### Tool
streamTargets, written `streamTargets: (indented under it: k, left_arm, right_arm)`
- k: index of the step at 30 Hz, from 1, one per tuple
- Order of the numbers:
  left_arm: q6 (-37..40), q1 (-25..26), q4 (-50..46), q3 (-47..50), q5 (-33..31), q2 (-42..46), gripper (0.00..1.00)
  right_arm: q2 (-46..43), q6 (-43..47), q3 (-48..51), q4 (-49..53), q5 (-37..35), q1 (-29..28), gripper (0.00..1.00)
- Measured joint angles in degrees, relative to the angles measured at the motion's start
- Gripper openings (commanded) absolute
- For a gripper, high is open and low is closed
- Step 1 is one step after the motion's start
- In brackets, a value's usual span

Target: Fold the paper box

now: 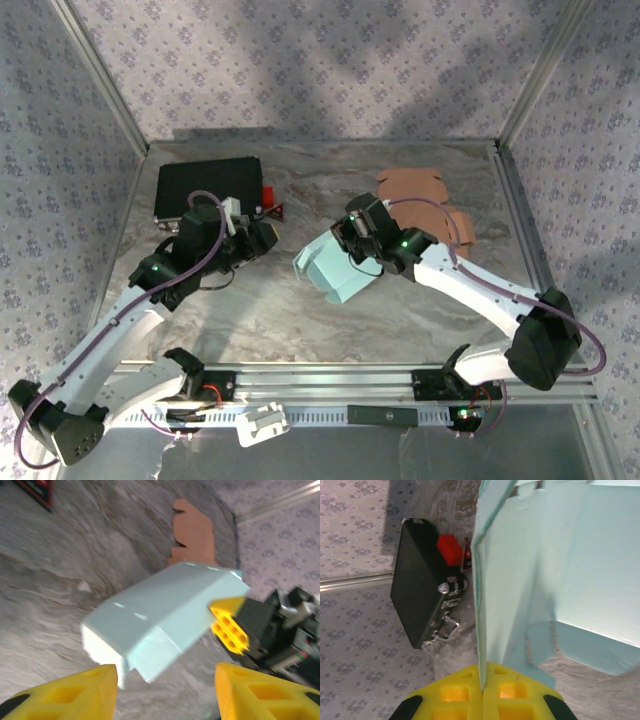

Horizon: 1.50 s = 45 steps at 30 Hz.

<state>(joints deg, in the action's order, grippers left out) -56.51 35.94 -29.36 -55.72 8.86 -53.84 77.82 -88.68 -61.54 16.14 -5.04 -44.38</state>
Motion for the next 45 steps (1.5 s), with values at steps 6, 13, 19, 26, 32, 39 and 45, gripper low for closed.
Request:
streamTargets:
  k: [6, 13, 19, 26, 32, 39, 45]
  left_arm:
    - [-7.08, 3.87, 6.51, -0.68, 0.59, -4.87, 0.49]
    - [-12.46, 5.33, 11.89, 1.2, -0.5, -6.93, 0.44]
    - [-14.78, 5.33, 12.68, 2.64, -1.62, -7.63, 0.44]
    - [-16.24, 5.33, 13.14, 2.67, -2.25, -9.14, 0.44]
    - [-16.65, 5.33, 14.51, 2.67, -2.23, -12.26, 0.42]
    - [-16.68, 5.33, 14.64, 2.67, -2.93, -13.05, 0.25]
    - [-15.89, 4.76, 14.56, 2.67, -3.28, -13.68, 0.35]
  right_arm:
    - [0.31, -3.67, 1.07, -8.09, 1.05, 0.07, 0.0]
    - [1.36, -6.54, 3.58, -13.68, 1.9, 0.13, 0.0]
    - [1.38, -7.78, 4.7, -16.24, 2.12, 0.28, 0.0]
    - [1.38, -9.07, 6.12, -18.58, 2.82, 0.44, 0.0]
    - [1.38, -9.88, 6.64, -19.61, 2.93, 0.42, 0.0]
    - [1.33, -10.58, 7.34, -19.89, 2.27, -0.39, 0.0]
    - [0.96, -11.85, 9.51, -22.51, -0.35, -1.42, 0.0]
